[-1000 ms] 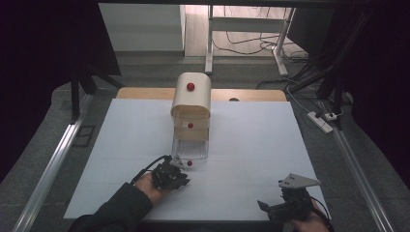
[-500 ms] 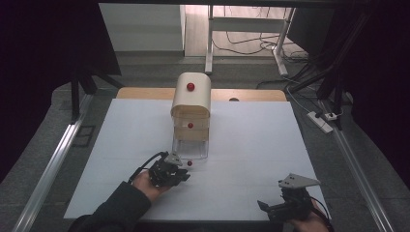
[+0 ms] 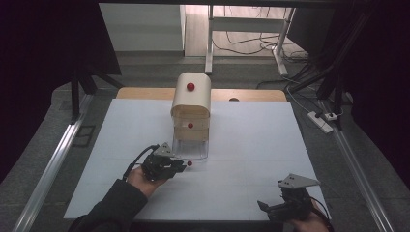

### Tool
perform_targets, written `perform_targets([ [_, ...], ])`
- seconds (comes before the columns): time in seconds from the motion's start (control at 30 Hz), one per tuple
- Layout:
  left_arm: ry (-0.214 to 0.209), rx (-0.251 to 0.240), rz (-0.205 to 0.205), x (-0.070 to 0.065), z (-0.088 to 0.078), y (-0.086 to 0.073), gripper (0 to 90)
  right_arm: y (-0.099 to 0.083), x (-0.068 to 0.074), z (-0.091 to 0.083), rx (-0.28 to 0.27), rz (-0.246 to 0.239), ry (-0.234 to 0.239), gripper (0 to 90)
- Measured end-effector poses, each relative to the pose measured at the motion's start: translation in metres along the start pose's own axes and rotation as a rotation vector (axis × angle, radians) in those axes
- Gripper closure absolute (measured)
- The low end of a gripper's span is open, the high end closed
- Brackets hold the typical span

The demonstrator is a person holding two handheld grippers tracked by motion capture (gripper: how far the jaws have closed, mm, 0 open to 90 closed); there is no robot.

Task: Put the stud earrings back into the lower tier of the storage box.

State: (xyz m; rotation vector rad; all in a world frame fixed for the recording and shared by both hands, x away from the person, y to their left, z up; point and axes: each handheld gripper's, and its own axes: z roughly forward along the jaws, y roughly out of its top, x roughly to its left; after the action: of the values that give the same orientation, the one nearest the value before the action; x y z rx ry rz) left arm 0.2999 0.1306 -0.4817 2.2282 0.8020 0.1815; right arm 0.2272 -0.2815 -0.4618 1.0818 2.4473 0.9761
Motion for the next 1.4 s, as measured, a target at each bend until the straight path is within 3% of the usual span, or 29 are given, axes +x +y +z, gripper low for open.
perform_targets([
  [0.53, 0.039, -0.068, -0.053, 0.017, -0.006, 0.003, 75.1, 0.000, 0.000, 0.000, 0.000, -0.001, -0.001, 0.0],
  [1.0, 0.054, -0.083, -0.077, 0.028, -0.001, 0.007, 75.1, 0.000, 0.000, 0.000, 0.004, 0.000, 0.000, 0.0],
  [1.4, 0.070, -0.070, -0.074, 0.033, 0.007, 0.011, 74.9, 0.000, 0.000, 0.001, 0.010, 0.001, -0.001, 0.0],
])
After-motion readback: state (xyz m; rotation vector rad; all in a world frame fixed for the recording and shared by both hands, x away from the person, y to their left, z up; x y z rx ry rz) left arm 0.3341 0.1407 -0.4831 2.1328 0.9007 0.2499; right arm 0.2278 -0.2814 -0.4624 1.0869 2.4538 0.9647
